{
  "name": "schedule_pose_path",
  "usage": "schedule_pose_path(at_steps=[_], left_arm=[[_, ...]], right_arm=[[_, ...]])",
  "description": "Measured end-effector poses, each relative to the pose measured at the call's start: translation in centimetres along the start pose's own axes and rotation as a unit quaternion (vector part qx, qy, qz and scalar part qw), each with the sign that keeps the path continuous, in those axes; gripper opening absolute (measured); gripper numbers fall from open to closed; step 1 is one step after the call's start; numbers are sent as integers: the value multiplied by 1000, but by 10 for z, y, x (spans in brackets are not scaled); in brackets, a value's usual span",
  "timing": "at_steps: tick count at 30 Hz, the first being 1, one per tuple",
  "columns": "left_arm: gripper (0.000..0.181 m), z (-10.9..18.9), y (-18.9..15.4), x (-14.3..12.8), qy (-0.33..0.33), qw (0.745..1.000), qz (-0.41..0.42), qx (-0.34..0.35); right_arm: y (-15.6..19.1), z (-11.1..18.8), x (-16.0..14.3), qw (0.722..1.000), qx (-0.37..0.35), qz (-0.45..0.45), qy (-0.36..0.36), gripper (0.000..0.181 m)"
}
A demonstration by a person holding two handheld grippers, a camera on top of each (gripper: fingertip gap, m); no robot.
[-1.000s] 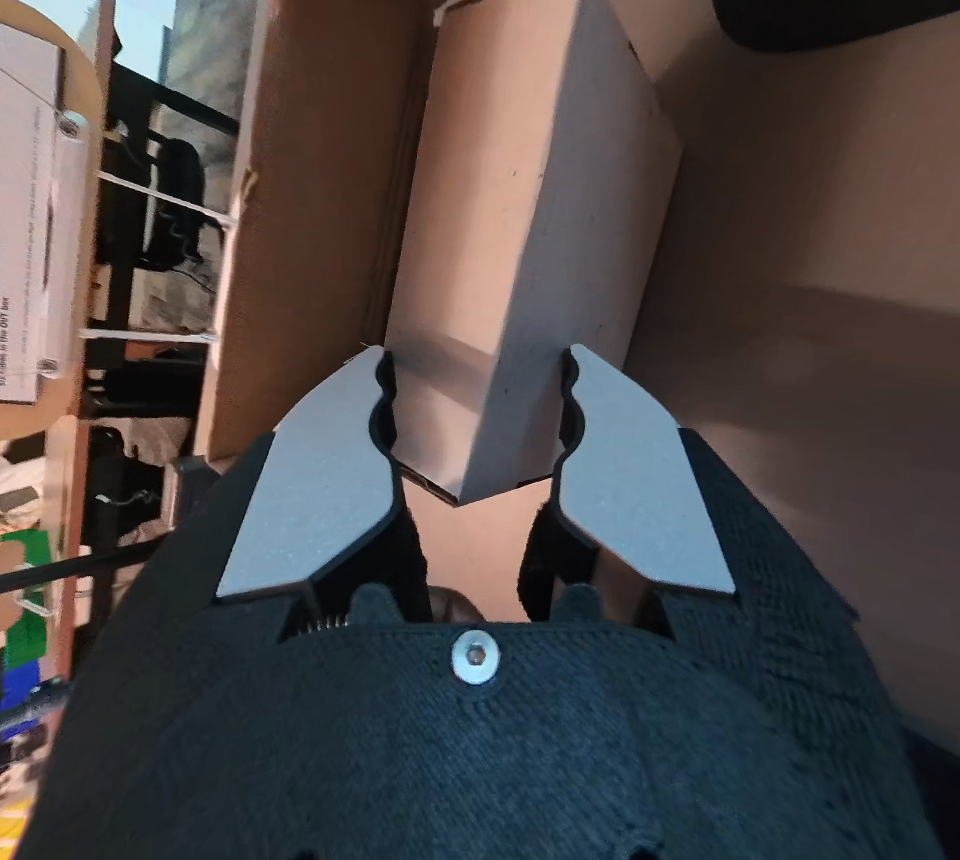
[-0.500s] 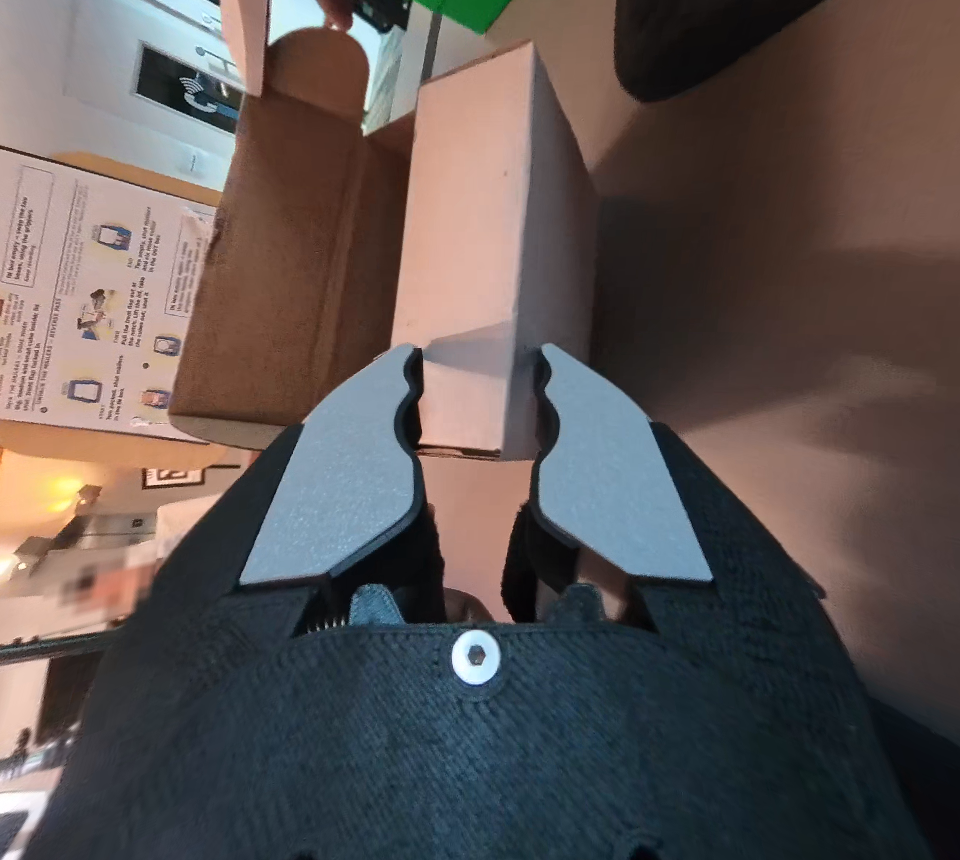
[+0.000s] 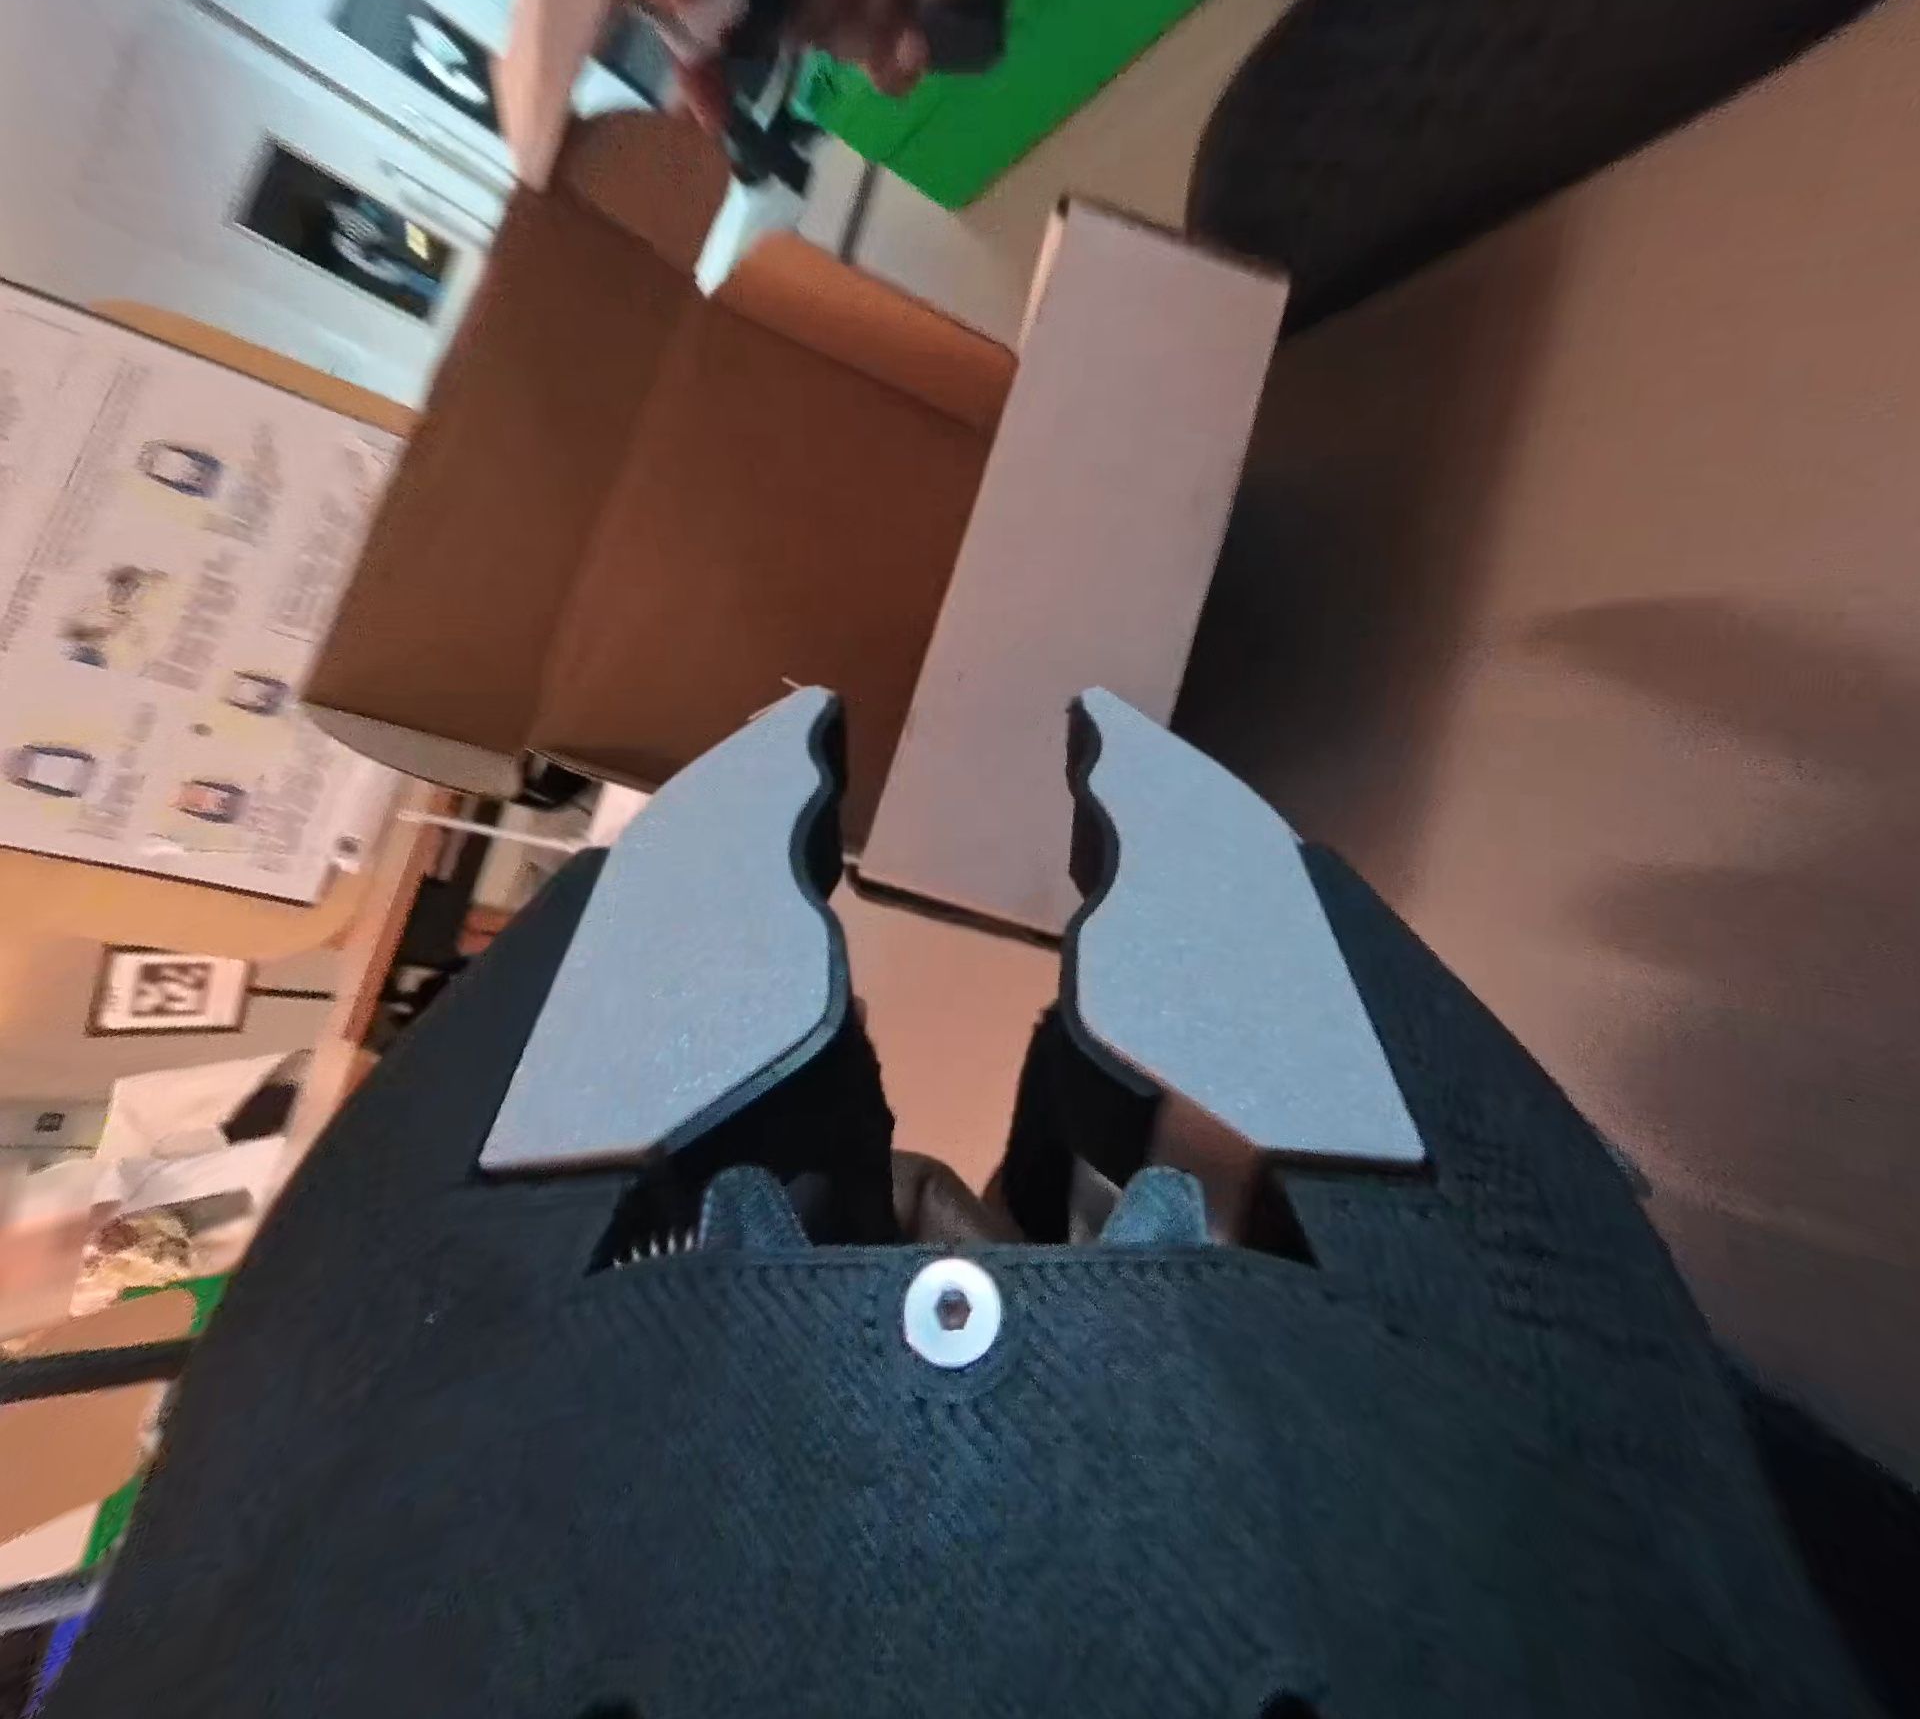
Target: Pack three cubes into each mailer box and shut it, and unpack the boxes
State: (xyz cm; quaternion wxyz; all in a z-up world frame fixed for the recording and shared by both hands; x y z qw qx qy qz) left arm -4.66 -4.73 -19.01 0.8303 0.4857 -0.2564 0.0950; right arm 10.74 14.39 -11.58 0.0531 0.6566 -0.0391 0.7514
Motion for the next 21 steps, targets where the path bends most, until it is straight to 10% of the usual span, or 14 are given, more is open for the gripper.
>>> schedule_pose_path(at_steps=[21], left_arm=[[12, -50, -16, -24, 107, 988, 7, -107]], right_arm=[[-49, -33, -45, 975, -156, 110, 112, 4]])
Point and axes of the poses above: each gripper's, where its closed fingertips meet, z back along the fingers, x out of its top, y = z × x across the jaws, the point moved 6 cm from there along z, back along the fingers, and after that the axes turned 7 degrees about y, right-handed, at the moved point
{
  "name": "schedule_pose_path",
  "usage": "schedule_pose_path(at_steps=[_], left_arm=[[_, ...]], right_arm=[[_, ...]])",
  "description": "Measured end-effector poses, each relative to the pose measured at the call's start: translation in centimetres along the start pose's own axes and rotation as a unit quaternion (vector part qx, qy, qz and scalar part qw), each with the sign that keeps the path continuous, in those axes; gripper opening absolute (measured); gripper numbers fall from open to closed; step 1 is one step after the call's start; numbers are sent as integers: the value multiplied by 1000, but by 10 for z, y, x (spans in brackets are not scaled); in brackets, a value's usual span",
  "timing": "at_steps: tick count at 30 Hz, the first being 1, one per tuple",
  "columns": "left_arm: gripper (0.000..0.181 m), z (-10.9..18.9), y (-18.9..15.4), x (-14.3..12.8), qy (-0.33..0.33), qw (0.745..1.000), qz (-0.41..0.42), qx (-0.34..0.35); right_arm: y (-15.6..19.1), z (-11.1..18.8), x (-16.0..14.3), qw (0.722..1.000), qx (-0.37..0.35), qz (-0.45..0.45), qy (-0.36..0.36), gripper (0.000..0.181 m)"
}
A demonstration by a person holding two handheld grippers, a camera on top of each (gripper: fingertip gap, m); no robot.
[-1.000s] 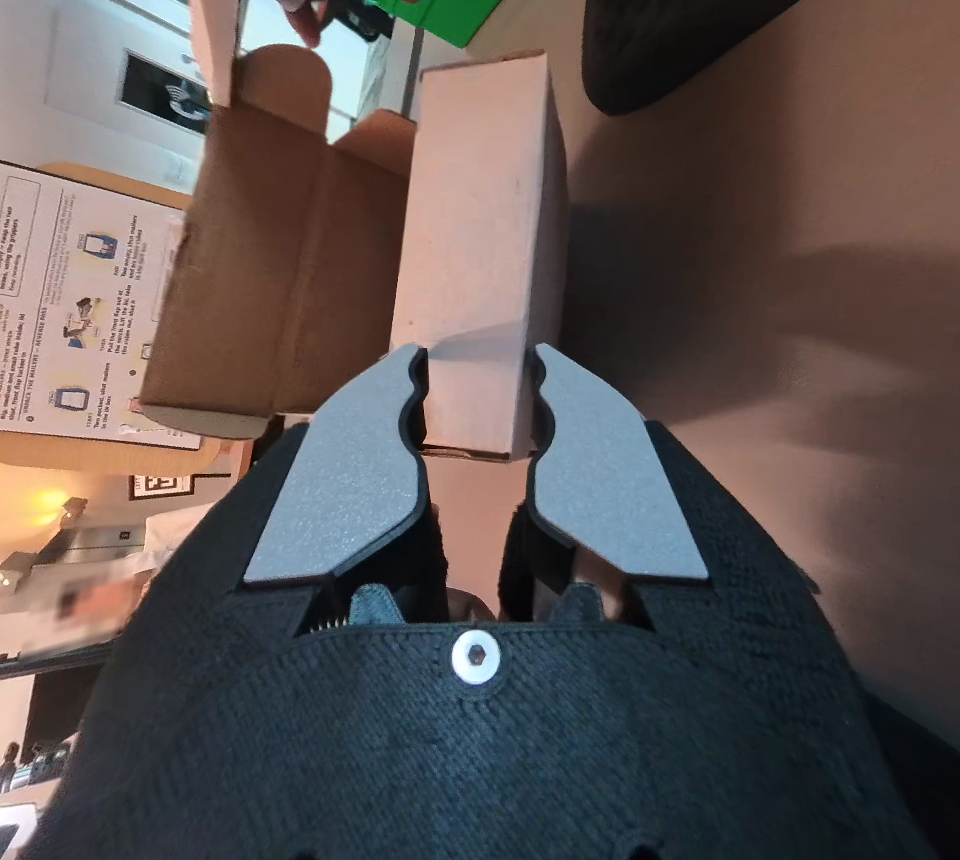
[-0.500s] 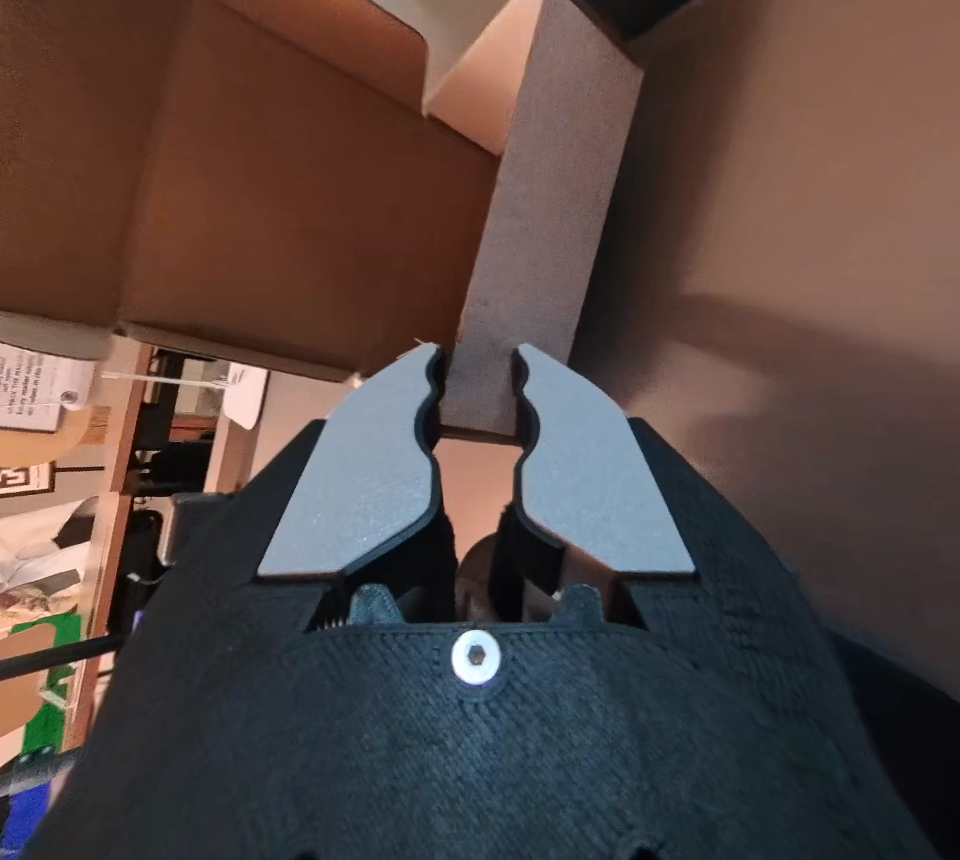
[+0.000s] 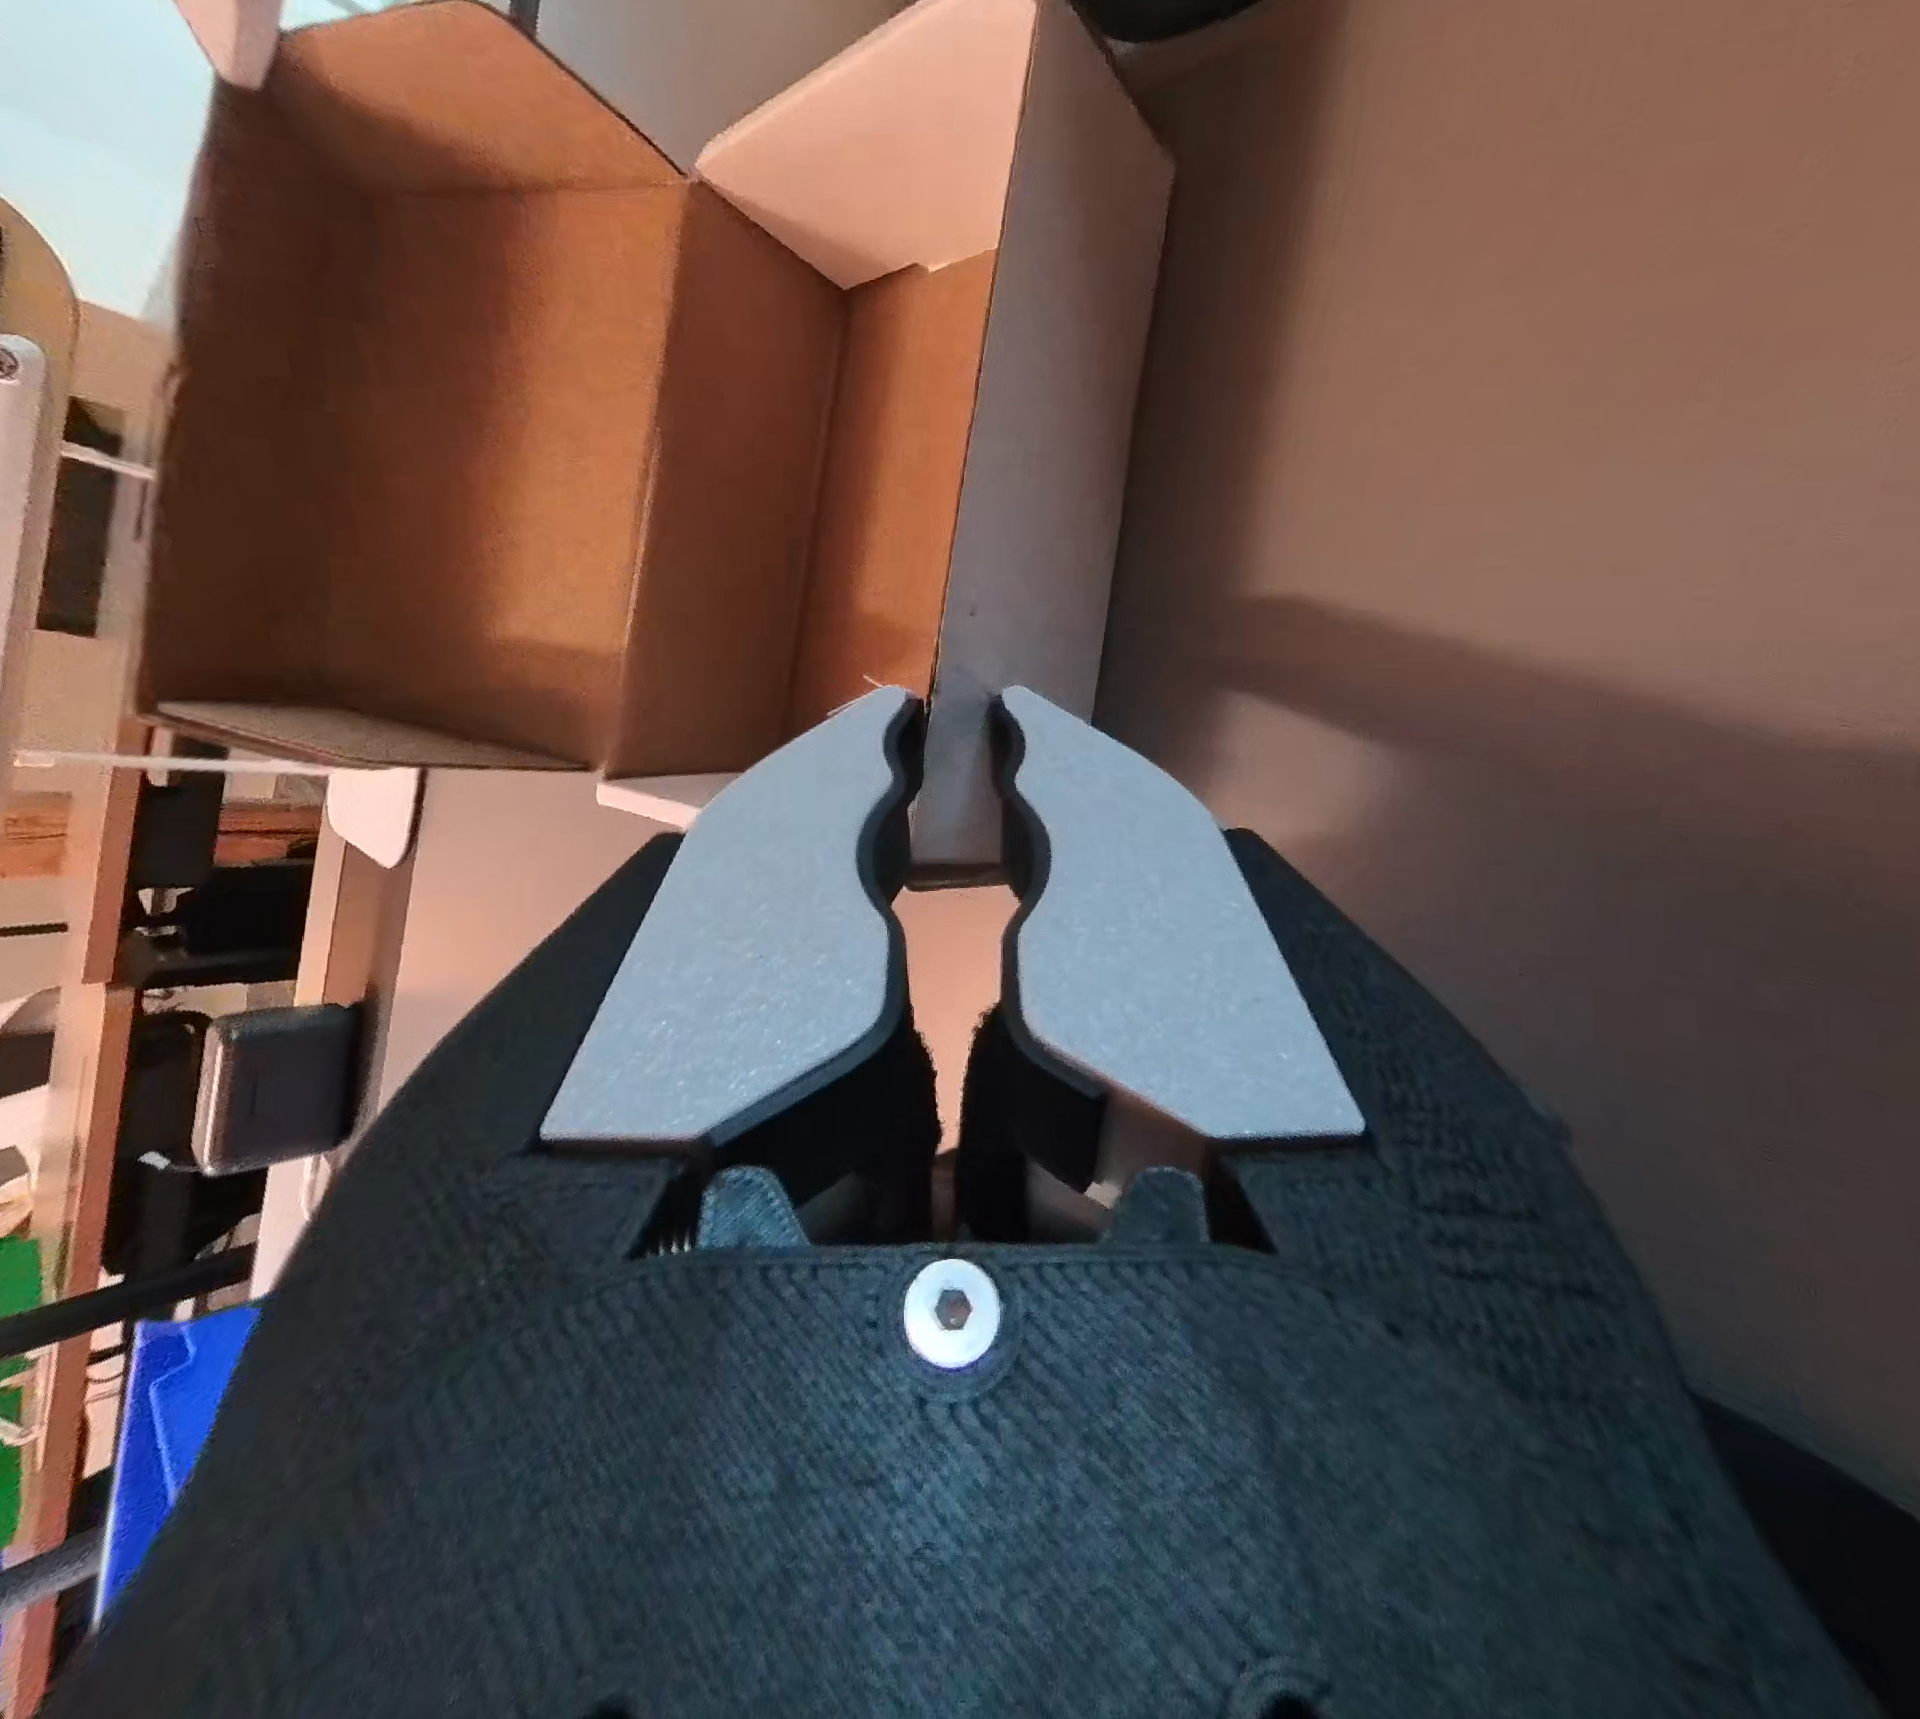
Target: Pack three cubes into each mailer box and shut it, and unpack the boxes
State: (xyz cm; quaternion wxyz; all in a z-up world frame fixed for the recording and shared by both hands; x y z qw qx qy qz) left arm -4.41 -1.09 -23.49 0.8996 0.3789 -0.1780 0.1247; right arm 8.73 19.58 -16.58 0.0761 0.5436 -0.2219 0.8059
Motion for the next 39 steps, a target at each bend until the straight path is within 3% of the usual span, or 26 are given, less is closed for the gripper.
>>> schedule_pose_path(at_steps=[11, 20, 22, 26, 31, 39], left_arm=[[12, -9, 4, 7, 7, 1000, -6, 10], [13, -14, 7, 8, 4, 1000, -1, 23], [13, -14, 7, 7, -2, 999, 7, 33], [15, -14, 8, 5, -7, 999, 18, 41], [16, -14, 9, 5, -12, 998, 23, 49], [19, -9, 13, 6, -34, 997, 41, 55]], right_arm=[[-26, -45, -35, 994, 37, -91, 48, 3], [-31, -44, -33, 995, 19, -96, 20, 4], [-33, -41, -33, 995, 13, -101, 13, 5], [-39, -29, -23, 992, -3, -122, -30, 30], [-46, -9, -13, 990, -38, -115, -76, 44], [-23, 29, 17, 985, -17, -113, -131, 53]])
Point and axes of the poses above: each gripper's, where its closed fingertips meet, z back along the fingers, x out of its top, y = z × x across the jaws, the point moved 6 cm from there along z, back along the fingers, and after that the axes turned 7 degrees about y, right-handed, at the moved point
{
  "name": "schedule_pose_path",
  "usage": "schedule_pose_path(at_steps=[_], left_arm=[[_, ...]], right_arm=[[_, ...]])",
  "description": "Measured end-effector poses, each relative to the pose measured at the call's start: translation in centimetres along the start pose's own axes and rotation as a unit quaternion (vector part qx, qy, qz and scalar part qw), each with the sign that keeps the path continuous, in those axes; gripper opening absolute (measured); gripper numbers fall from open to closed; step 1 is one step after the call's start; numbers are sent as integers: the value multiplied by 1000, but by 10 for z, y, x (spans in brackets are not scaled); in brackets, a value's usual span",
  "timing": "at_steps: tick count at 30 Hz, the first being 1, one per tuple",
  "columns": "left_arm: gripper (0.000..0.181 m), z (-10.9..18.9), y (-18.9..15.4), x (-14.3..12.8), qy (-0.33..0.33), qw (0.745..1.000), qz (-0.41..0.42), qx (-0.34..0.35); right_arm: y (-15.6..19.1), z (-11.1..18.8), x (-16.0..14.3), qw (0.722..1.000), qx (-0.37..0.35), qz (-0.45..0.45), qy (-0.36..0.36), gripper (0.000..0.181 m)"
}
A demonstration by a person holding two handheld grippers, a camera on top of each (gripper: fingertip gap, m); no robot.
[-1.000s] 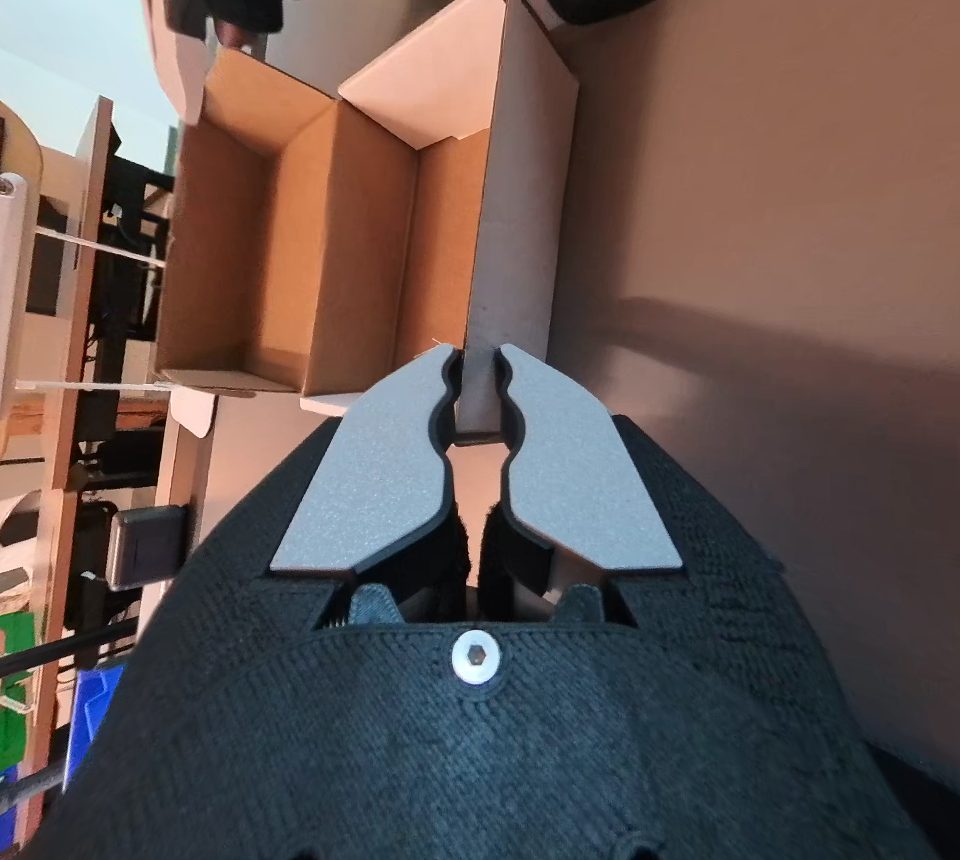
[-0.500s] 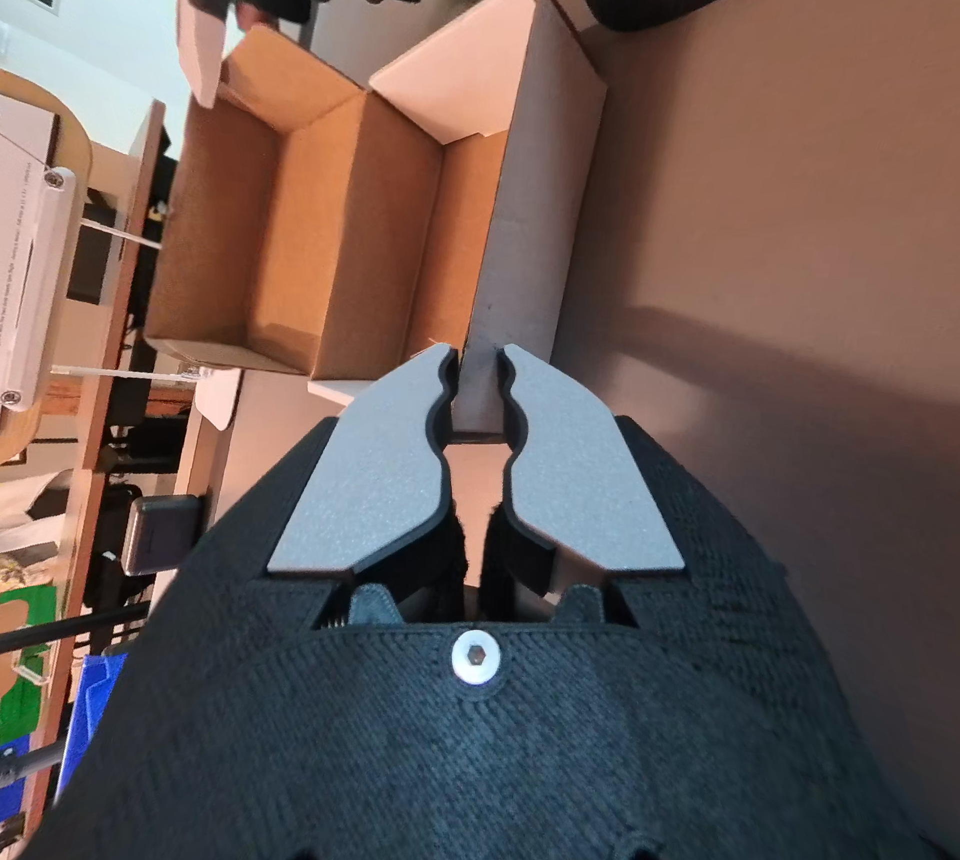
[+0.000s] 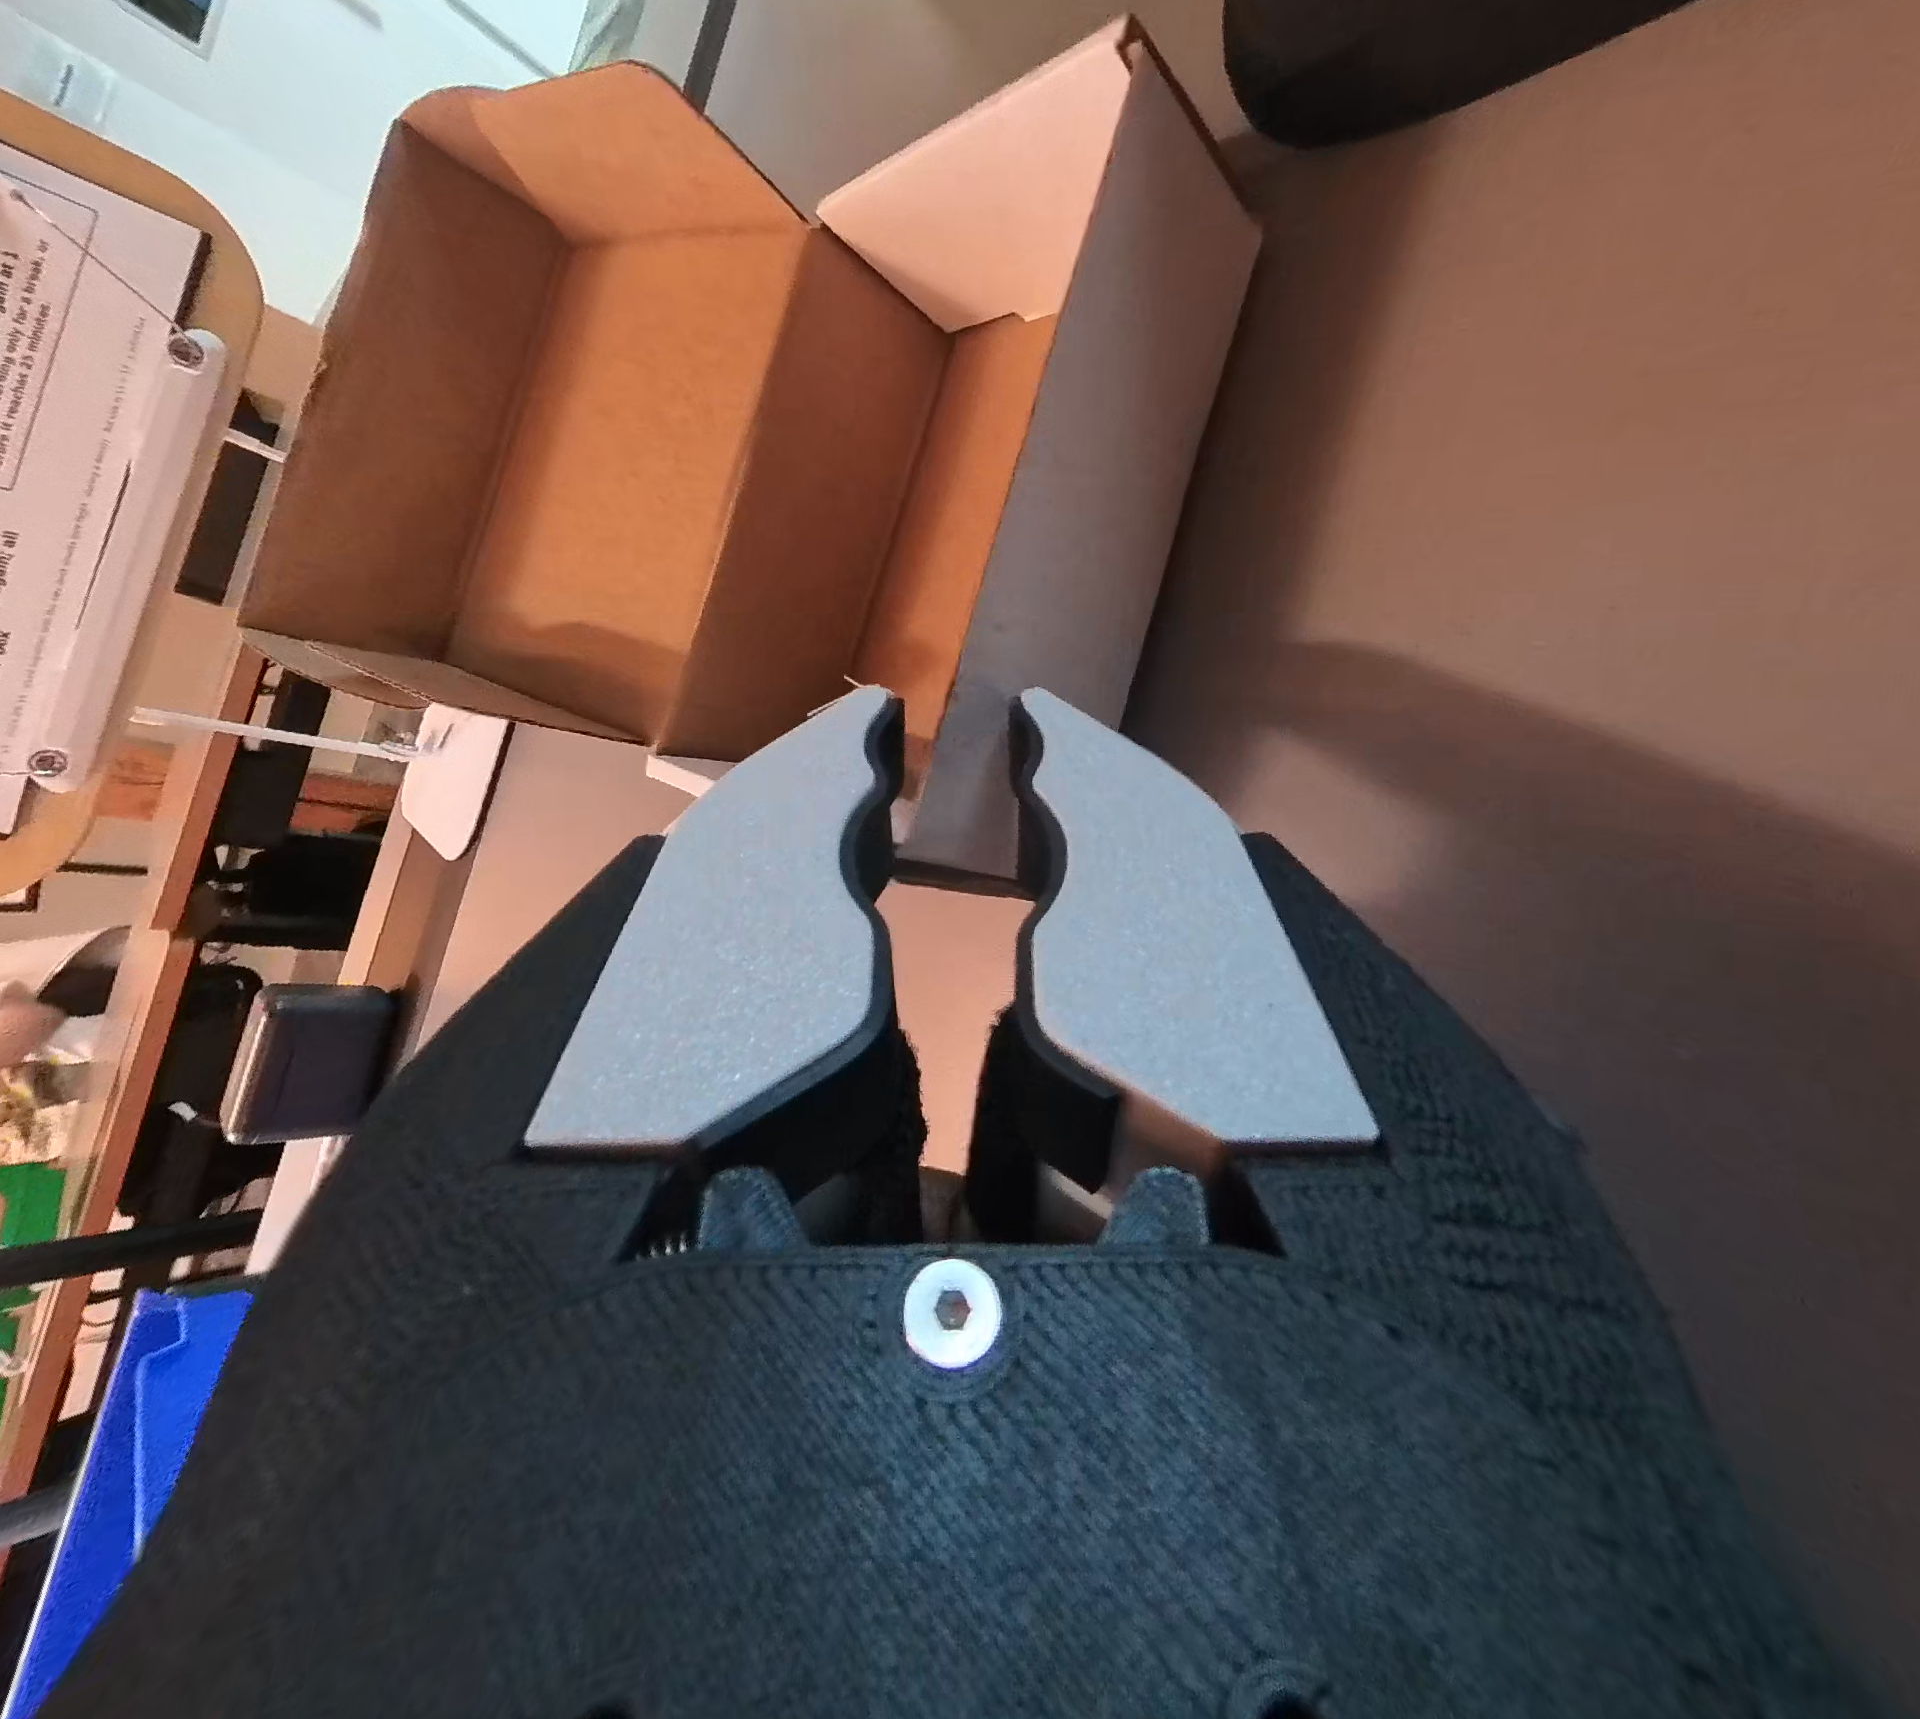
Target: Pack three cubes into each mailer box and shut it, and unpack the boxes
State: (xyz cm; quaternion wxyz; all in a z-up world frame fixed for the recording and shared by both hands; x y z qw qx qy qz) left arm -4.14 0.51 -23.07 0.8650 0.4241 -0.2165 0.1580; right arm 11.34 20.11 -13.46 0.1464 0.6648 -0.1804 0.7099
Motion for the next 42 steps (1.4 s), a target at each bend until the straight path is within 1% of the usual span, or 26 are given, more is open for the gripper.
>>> schedule_pose_path(at_steps=[2, 4, 5, 8, 10, 12, 14, 16, 17, 19, 20, 21, 22, 23, 24, 25, 26, 27, 29, 31, 33, 36, 39, 40, 41, 42], left_arm=[[21, 1, 1, 0, -5, 1000, 4, 1], [24, 4, 2, 1, -20, 1000, 19, -5], [32, 5, 4, 1, -28, 999, 31, -9], [55, 11, 10, 4, -65, 993, 92, -27], [71, 18, 18, 6, -107, 982, 150, -44], [85, 27, 28, 8, -154, 965, 207, -53], [94, 40, 40, 9, -198, 942, 263, -65], [97, 64, 51, 9, -237, 918, 305, -92], [97, 79, 57, 8, -249, 910, 313, -107], [95, 112, 72, -2, -251, 907, 320, -110], [91, 129, 82, -12, -237, 910, 324, -98], [88, 144, 94, -26, -208, 918, 329, -77], [86, 157, 107, -46, -160, 927, 337, -41], [85, 168, 120, -70, -98, 933, 345, 3], [82, 177, 131, -98, -30, 934, 354, 42], [81, 183, 139, -128, 39, 924, 373, 70], [81, 186, 144, -157, 105, 906, 403, 78], [81, 185, 144, -183, 156, 885, 434, 63], [81, 173, 139, -221, 220, 853, 473, 17], [81, 158, 134, -251, 282, 830, 481, 14], [80, 146, 127, -269, 320, 814, 484, 9], [77, 133, 120, -280, 344, 806, 481, 0], [68, 125, 113, -285, 353, 806, 475, -17], [56, 124, 111, -286, 354, 807, 472, -19], [50, 123, 111, -287, 353, 810, 468, -14], [50, 123, 111, -287, 348, 812, 469, -18]], right_arm=[[22, 9, -5, 999, 31, -5, 7, 60], [44, 20, -15, 999, 54, 1, -1, 64], [53, 26, -23, 998, 63, 6, -1, 66], [71, 40, -41, 996, 88, 10, 29, 89], [75, 47, -45, 995, 89, 4, 31, 105], [76, 50, -44, 997, 77, -7, 13, 117], [79, 50, -44, 996, 84, -6, 1, 125], [78, 49, -44, 997, 75, 5, 4, 130], [78, 49, -44, 997, 73, 9, 4, 131], [78, 50, -42, 997, 73, 9, -5, 131], [78, 50, -41, 997, 73, 7, -10, 131], [77, 51, -40, 997, 72, 4, -13, 130], [77, 51, -40, 997, 71, 2, -15, 130], [76, 51, -39, 997, 69, 2, -16, 130], [76, 51, -39, 998, 67, 2, -17, 130], [76, 51, -39, 998, 67, 3, -16, 130], [76, 51, -39, 998, 66, 3, -16, 130], [76, 51, -39, 998, 65, 4, -16, 130], [77, 51, -40, 998, 64, 6, -15, 130], [76, 51, -40, 998, 61, 9, -13, 130], [75, 52, -40, 998, 56, 10, -15, 129], [74, 54, -39, 998, 52, 10, -21, 128], [75, 54, -40, 998, 54, 11, -18, 127], [76, 53, -40, 998, 55, 14, -15, 127], [76, 53, -41, 998, 55, 18, -13, 127], [77, 53, -41, 998, 54, 22, -11, 127]])
Point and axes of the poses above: each gripper's, where its closed fingertips meet, z back along the fingers, x out of its top, y = z × x across the jaws, the point moved 6 cm from there along z, back along the fingers, and after that the axes turned 7 degrees about y, right-handed, at the moved point
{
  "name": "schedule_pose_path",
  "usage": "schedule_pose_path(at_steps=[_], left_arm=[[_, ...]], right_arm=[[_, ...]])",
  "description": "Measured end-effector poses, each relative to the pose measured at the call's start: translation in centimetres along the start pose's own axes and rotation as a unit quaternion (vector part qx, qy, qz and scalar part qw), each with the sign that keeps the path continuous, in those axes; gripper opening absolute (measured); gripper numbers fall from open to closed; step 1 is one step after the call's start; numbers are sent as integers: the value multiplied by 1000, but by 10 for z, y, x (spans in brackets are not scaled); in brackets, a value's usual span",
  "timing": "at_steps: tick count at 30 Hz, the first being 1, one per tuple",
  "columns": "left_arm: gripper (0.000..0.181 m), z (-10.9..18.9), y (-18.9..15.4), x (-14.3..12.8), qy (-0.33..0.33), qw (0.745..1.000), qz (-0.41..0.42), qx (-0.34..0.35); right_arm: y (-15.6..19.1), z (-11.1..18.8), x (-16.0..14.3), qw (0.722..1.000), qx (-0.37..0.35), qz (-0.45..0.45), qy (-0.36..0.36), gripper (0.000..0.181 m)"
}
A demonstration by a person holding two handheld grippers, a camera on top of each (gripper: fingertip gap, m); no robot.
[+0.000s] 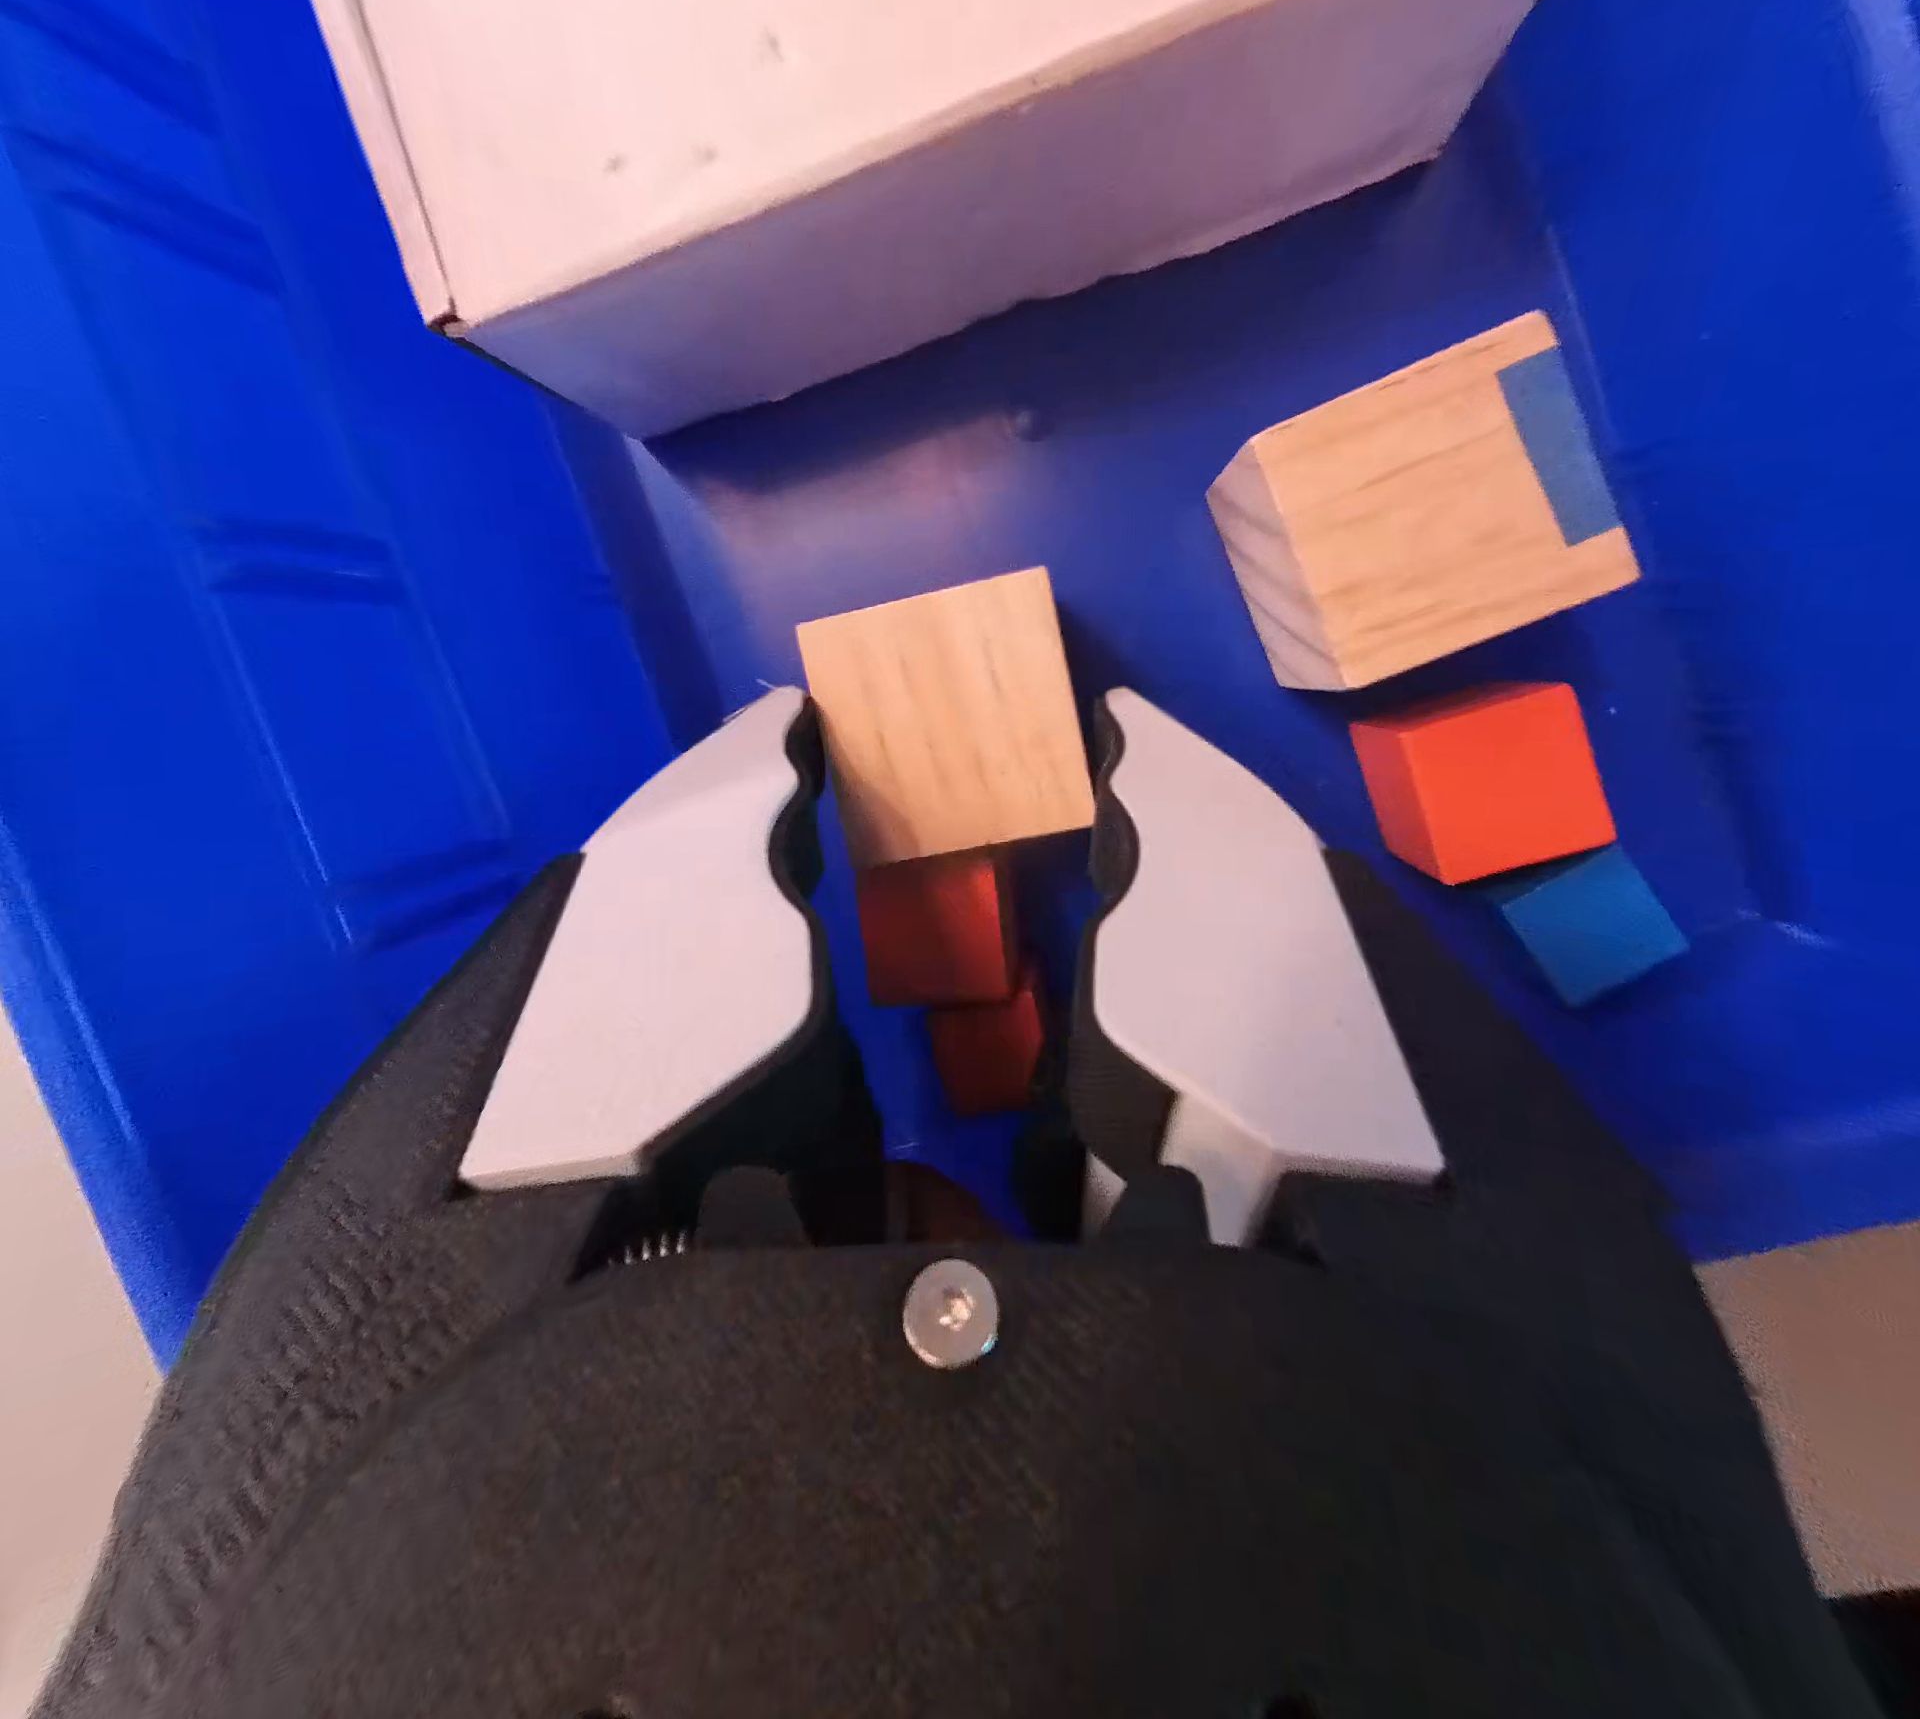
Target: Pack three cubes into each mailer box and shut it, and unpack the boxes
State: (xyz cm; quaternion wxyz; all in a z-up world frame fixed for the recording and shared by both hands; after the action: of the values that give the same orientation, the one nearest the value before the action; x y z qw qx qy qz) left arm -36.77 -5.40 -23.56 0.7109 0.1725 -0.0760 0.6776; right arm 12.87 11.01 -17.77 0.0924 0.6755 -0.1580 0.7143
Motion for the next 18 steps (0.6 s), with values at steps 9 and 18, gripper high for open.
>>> schedule_pose_path(at_steps=[9, 18], left_arm=[[48, 67, -5, 39, -262, 965, 16, 22], [47, 160, -185, 115, -513, 748, -60, -417]], right_arm=[[3, 0, 0, 1000, 2, 21, -2, 118], [24, 2, 39, 986, -12, 139, -91, 94]])
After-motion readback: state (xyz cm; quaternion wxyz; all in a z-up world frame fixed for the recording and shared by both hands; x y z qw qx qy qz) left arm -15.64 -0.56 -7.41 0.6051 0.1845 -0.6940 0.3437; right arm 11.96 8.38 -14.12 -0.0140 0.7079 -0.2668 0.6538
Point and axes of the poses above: each gripper's, where its closed fingertips meet, z back along the fingers, x out of its top, y = z × x across the jaws, the point moved 6 cm from there along z, back along the fingers, and after that the axes turned 7 degrees about y, right-handed, at the moved point
